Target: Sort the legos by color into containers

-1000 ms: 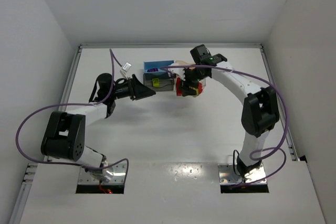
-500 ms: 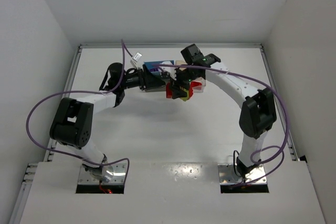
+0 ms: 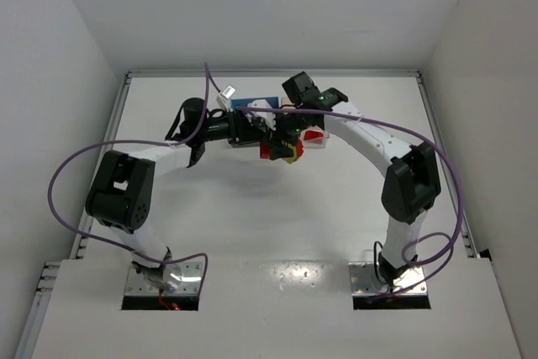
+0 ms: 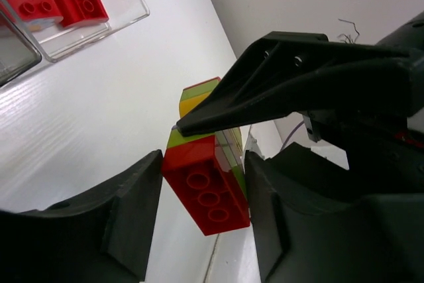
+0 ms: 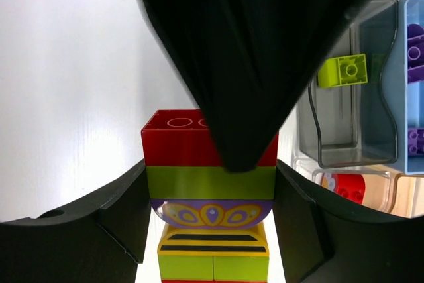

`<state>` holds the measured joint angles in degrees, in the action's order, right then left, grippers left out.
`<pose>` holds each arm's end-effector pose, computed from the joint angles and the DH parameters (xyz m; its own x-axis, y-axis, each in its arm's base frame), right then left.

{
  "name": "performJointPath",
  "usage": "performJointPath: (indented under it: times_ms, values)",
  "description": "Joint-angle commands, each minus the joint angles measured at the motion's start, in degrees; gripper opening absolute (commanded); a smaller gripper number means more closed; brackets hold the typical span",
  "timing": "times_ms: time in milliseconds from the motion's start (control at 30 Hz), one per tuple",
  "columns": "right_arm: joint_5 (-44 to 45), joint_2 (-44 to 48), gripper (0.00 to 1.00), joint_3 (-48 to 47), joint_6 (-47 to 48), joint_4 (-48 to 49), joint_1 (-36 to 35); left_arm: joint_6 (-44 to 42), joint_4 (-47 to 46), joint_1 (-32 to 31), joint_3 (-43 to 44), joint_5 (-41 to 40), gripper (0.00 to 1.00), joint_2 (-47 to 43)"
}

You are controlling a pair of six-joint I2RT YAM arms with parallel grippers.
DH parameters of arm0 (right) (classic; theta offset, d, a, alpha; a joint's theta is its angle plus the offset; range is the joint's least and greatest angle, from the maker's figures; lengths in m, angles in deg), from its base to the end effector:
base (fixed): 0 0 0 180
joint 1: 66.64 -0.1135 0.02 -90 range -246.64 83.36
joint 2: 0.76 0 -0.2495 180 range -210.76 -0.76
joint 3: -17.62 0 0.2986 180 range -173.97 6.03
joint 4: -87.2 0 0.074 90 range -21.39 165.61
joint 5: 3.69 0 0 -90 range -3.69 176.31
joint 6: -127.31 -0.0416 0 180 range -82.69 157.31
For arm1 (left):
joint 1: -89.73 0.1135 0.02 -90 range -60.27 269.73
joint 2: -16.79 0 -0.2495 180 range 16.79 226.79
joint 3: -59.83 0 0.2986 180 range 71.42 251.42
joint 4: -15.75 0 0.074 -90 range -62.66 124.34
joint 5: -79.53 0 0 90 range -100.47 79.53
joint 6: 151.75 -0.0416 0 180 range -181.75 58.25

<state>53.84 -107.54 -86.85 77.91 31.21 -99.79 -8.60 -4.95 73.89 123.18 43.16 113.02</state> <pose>0.3626 0.2635 0.2475 -0.0869 -0.7125 -0.6962 -0.9932 0.1164 0.0048 0.3702 -0.1398 0.1786 -0.8572 -0.2501 -0.4503 0.3888 0.2594 -0.8841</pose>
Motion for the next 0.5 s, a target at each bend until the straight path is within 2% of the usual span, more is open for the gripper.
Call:
performJointPath:
  times_ms: [0,100,333,467]
  values:
    - [1.0,3.25,0.1,-2.04,-0.78,3.61,-0.69,-1.29,0.48,-0.42,2.55,1.31,0.53,0.71]
    - [3.55,3.77,0.1,-0.56,-2.1,7.2,-1.22,-1.82,1.18,-0.42,2.55,2.45,0.38,0.72]
    - [14.08,9.92,0.09,9.02,-4.12,18.46,-1.22,-1.82,0.4,-0.42,1.32,3.5,0.24,0.11]
    - [16.03,12.2,0.08,12.1,-4.12,17.95,-0.69,0.46,-5.14,0.98,-0.18,2.63,0.17,-1.22]
